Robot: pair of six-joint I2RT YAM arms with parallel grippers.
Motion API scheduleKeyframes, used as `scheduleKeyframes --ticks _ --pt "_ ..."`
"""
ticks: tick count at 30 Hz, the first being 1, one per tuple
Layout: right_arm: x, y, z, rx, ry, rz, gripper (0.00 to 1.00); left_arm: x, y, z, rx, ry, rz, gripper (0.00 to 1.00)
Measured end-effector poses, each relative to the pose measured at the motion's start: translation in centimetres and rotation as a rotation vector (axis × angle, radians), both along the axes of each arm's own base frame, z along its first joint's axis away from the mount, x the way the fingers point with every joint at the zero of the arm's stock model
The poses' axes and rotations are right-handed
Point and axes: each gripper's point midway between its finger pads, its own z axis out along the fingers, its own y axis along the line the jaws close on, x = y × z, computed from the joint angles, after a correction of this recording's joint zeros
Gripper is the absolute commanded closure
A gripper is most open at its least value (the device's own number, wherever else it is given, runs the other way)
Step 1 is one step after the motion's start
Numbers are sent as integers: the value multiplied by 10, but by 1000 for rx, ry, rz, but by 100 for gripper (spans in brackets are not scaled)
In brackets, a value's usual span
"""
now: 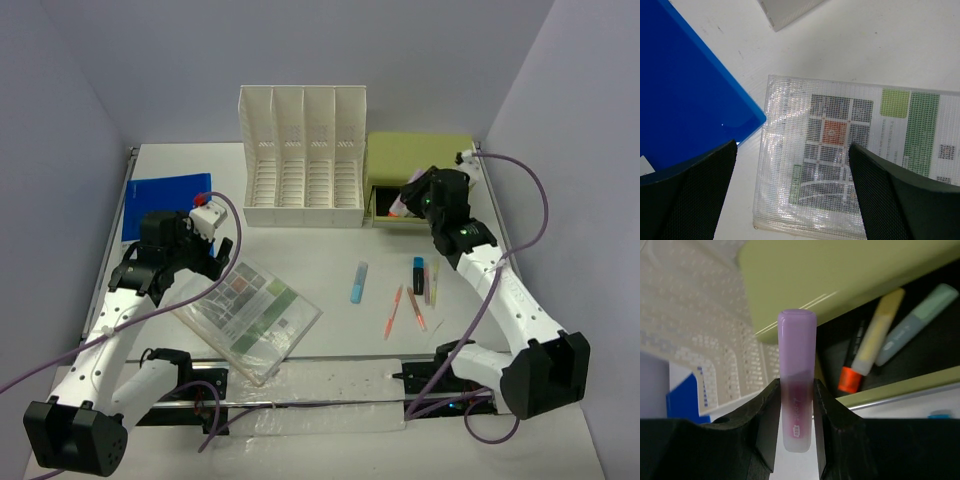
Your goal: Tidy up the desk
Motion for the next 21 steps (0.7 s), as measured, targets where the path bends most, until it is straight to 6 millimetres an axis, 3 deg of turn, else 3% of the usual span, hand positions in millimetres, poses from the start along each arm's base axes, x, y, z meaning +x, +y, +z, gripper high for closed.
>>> scheduleKeyframes --ticks 4,6,8,12,16,21 --pt "8 -40 -34 106 25 -157 86 0 0 0 0 -1 0 1" --pt "11 -52 -49 140 46 -211 86 0 0 0 0 0 0 1" --pt "19 -60 -53 164 39 -244 79 0 0 -1 1 2 0 1" --pt "33 -73 -58 177 22 -281 66 0 0 -1 1 4 0 1" --pt "41 -80 -73 154 54 -284 45 1 0 -1 2 3 2 1" --pt "42 -81 -73 109 62 -252 39 1 1 -2 4 7 3 1"
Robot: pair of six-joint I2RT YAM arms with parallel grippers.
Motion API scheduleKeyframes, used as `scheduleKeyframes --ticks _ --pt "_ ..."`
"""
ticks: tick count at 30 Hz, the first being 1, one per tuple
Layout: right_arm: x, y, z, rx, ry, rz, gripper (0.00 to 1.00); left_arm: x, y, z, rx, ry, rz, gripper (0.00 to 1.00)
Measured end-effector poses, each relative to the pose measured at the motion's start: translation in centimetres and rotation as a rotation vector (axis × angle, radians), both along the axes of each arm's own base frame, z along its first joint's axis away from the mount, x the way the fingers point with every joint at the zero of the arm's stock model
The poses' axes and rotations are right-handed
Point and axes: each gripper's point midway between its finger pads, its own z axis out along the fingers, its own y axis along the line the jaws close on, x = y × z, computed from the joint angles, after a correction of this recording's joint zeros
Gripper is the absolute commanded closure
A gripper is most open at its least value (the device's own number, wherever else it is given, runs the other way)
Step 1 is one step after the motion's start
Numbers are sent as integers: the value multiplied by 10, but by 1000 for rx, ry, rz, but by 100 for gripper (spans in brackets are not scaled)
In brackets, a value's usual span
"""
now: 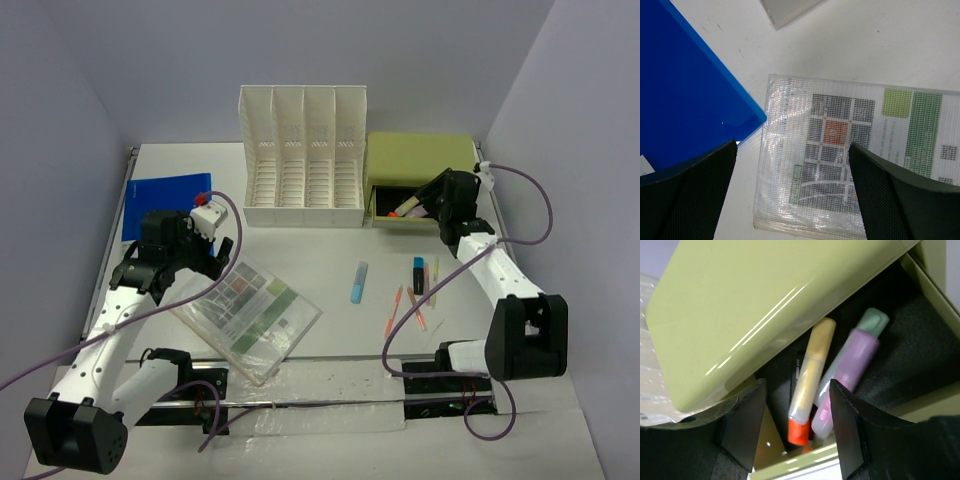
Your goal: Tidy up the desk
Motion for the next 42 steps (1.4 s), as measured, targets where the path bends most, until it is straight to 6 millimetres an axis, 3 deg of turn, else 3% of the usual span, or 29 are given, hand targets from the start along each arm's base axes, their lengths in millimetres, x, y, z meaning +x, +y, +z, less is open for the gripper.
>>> scheduleKeyframes --ticks 3,5,7,10,13,16,19,21,29,32,36,40,42 --pt "-9 6 7 -74 3 51 39 0 1 -1 4 4 4 1" --pt "-20 20 18 -140 -3 111 38 1 1 -2 5 5 5 1" --pt "-33 47 31 -215 -12 194 38 1 1 -2 7 6 6 1" --pt "-54 102 38 -274 -11 371 36 1 2 -2 10 5 10 1" --pt "-76 143 9 -318 94 513 34 1 2 -4 11 8 11 1" --pt "-101 165 -46 -385 282 613 33 -1 3 -7 15 16 13 1" --pt "-126 170 -91 -450 455 673 33 -1 5 -9 22 19 20 1" --pt "-136 168 -110 -475 531 687 34 -1 6 -10 26 19 25 1" --pt "-141 173 -145 -488 650 705 40 -1 7 -8 26 13 27 1" --pt "-147 176 -159 -506 688 715 51 -1 7 -8 26 13 27 1" --pt "-149 192 -159 -525 671 747 84 -1 7 -9 27 17 27 1" --pt "-152 195 -157 -547 663 755 99 0 6 -11 28 24 27 1" --pt "-154 197 -153 -541 655 763 100 0 6 -11 28 25 27 1"
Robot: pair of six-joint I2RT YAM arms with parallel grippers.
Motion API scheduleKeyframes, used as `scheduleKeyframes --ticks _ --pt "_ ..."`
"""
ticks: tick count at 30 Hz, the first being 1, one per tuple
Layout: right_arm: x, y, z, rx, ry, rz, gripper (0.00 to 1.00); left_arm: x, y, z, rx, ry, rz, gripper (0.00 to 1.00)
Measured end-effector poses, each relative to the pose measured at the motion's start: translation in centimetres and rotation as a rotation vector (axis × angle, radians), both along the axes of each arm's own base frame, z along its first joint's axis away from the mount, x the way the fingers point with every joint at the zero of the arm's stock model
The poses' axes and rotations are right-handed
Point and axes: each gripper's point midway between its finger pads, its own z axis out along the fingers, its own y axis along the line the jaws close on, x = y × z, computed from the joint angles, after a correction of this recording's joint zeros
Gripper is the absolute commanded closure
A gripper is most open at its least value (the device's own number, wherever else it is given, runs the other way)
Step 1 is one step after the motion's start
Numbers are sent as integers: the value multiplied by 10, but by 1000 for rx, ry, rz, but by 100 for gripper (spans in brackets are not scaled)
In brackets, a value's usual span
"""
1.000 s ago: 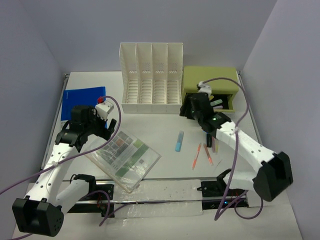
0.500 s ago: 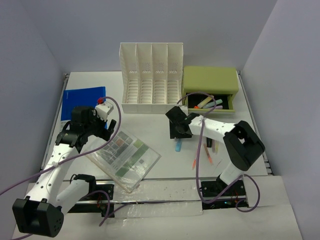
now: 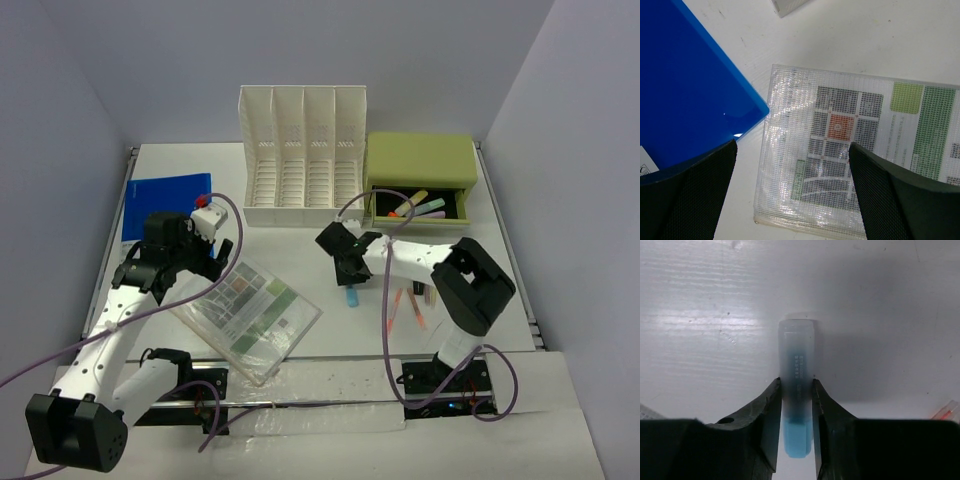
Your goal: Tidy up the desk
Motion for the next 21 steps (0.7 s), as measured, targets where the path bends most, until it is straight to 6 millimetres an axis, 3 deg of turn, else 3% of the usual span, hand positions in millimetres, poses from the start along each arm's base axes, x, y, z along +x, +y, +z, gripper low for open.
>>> scheduleKeyframes --ticks 2,4,8,10,12,14,16,21 --pt "1 4 12 37 -22 12 100 0 0 0 0 1 0 1" --pt "7 15 42 130 -89 28 100 0 0 -1 0 3 0 1" --pt "35 31 146 436 -376 11 100 0 0 -4 3 14 0 1" --pt "55 13 196 578 -520 -70 100 1 0 -5 4 19 0 1" --pt "81 -28 227 663 -641 -218 100 0 1 -9 8 27 2 1" --pt "102 -75 235 693 -725 -377 100 -1 3 -14 17 38 10 1" --pt "111 -110 223 688 -748 -508 100 0 7 -21 36 51 28 1" --pt "116 -165 191 648 -754 -717 99 13 36 -42 165 92 165 2"
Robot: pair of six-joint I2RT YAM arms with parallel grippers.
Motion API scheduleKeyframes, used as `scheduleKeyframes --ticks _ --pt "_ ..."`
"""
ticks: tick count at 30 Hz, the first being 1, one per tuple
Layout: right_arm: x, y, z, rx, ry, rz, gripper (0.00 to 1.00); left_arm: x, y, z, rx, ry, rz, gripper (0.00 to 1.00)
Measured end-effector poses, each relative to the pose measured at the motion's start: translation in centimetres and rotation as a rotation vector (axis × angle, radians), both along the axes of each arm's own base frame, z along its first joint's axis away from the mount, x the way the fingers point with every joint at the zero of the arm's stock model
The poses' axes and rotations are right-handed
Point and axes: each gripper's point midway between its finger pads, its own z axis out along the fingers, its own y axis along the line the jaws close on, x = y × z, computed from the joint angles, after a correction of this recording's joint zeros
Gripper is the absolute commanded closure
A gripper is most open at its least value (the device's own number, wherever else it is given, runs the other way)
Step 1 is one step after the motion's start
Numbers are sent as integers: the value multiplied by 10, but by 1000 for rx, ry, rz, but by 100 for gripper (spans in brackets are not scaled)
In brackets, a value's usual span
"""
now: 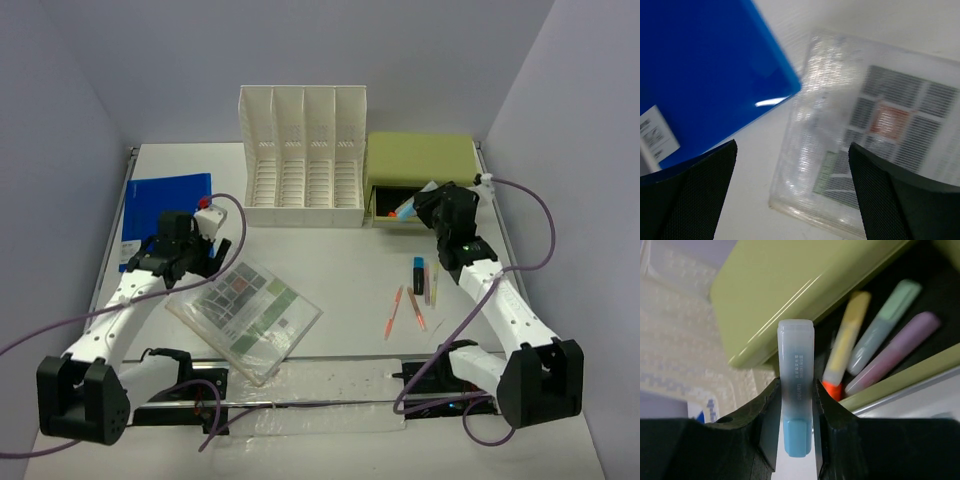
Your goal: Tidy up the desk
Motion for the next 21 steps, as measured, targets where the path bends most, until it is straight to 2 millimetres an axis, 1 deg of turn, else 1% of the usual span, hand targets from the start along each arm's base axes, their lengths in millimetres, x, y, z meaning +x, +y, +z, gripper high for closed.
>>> scheduleKeyframes --ticks 1,4,6,7,8,9,11,13,17,21 --pt "2 -10 0 5 -3 -35 99 4 10 -5 48 4 45 1" --pt "8 -32 1 14 -16 -109 96 11 44 -14 196 -5 187 1" --pt "13 -42 -3 16 -12 -140 93 11 63 -13 281 -20 269 1" --pt "15 -45 -6 18 -7 -151 90 11 69 -11 308 -30 299 1" --pt "17 -48 -10 18 6 -157 83 12 72 -8 319 -43 317 1" --pt "19 -50 -15 18 18 -161 79 14 74 -5 324 -58 331 1" --pt "25 -51 -26 19 48 -159 64 15 77 3 325 -94 353 1" --pt "30 -48 -36 24 77 -144 54 17 79 14 322 -136 374 1" --pt "34 -42 -48 34 116 -113 44 19 82 28 313 -195 403 1" --pt "32 -42 -44 14 109 -98 38 20 83 29 316 -202 409 1"
